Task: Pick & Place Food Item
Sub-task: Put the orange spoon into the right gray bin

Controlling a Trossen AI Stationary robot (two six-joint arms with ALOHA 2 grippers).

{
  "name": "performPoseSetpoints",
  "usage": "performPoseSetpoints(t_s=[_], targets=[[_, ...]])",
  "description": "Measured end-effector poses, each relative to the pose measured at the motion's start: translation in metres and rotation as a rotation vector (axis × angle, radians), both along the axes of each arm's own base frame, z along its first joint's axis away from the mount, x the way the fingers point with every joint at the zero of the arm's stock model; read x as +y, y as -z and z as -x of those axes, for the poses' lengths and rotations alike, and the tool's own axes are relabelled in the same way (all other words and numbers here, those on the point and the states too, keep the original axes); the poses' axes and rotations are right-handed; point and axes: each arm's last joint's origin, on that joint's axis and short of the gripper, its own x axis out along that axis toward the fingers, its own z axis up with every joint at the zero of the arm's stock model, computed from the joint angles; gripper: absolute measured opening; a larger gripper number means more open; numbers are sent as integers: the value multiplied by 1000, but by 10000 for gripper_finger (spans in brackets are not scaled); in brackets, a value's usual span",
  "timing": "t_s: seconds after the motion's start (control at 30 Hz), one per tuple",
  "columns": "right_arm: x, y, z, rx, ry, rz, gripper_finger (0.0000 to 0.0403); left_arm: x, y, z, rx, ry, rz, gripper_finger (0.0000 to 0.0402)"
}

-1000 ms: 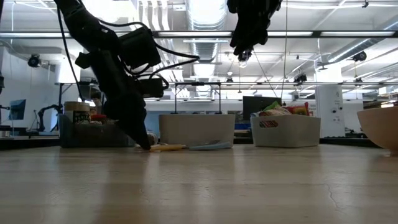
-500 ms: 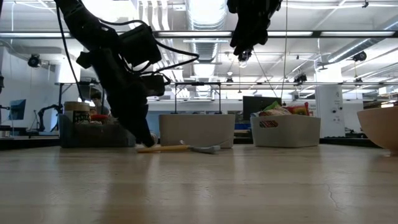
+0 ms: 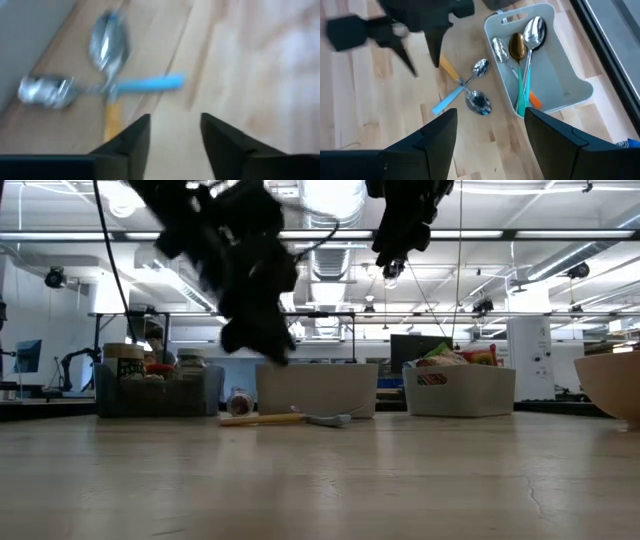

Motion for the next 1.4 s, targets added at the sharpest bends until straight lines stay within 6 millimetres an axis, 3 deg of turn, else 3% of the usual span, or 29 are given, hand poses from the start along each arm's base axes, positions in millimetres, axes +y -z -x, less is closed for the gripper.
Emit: performPoseSetpoints(t_s=[0.2, 0.3, 0.5, 0.63, 0.77, 0.97, 1.2, 1.4], targets=[[1, 1, 3, 27, -8, 5, 231, -1, -62, -32, -180, 34, -85, 236], [1, -3, 6, 17, -11, 18, 231, 1, -74, -41, -225, 27, -137, 239], [3, -19, 20, -37, -13, 36, 231, 0, -44, -70, -201, 90, -65, 238], [6, -33, 35, -92, -11, 44, 231, 0, -42, -78, -187, 105, -56, 238], [8, -44, 46, -136, 3, 40, 231, 1, -29, -66, -36, 136, -120, 238], [9, -49, 53, -162, 13, 35, 231, -2, 10, -34, 248, 176, -211, 238], [8, -45, 49, -144, 12, 31, 231, -3, 49, -11, 270, 121, -201, 236], [8, -42, 48, -127, 9, 28, 231, -3, 56, -6, 247, 91, -236, 194]])
